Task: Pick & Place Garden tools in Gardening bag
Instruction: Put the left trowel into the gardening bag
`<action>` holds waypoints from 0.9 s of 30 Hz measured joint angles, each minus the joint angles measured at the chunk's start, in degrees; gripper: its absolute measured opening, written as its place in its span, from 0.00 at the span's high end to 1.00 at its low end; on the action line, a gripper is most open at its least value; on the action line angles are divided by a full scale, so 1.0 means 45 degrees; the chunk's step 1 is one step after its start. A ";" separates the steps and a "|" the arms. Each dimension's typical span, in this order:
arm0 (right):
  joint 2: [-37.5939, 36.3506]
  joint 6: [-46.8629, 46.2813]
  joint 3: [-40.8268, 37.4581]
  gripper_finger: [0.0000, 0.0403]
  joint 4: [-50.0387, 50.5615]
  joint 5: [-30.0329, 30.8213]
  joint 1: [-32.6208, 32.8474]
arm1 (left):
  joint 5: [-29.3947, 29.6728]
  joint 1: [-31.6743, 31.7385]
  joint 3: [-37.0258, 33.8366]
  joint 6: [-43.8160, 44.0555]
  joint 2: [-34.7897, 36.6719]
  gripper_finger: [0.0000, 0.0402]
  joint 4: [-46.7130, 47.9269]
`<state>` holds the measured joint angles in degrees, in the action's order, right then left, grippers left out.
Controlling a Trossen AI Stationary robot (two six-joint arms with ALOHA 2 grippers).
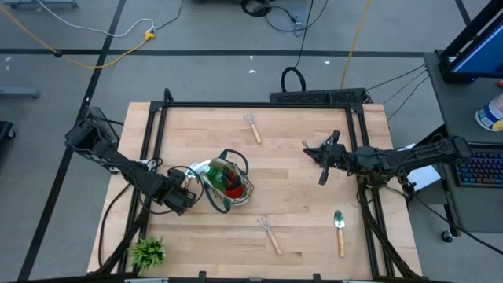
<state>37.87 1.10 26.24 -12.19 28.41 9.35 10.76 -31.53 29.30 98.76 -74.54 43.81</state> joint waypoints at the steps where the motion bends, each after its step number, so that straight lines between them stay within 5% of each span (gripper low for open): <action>1: 0.0003 0.0001 0.0000 1.00 -0.0003 0.0001 0.0002 | 0.0000 0.0000 0.0000 0.0000 0.0000 0.75 -0.0022; 3: 0.0000 0.0000 0.0000 1.00 0.0002 0.0004 0.0004 | 0.0041 0.0000 0.0000 0.0012 0.0028 0.83 -0.0052; 10: 0.0005 0.0000 0.0000 1.00 -0.0003 0.0002 0.0004 | 0.0216 0.0000 0.0198 -0.0627 0.0707 0.83 -0.0302; 27: 0.0002 0.0243 0.0000 1.00 -0.0348 0.0004 0.0002 | -0.2654 0.0000 0.0223 -0.0782 0.3184 0.83 0.1780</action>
<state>37.87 2.20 26.24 -13.76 28.42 9.36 -1.18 -31.53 30.30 95.24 -60.22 51.82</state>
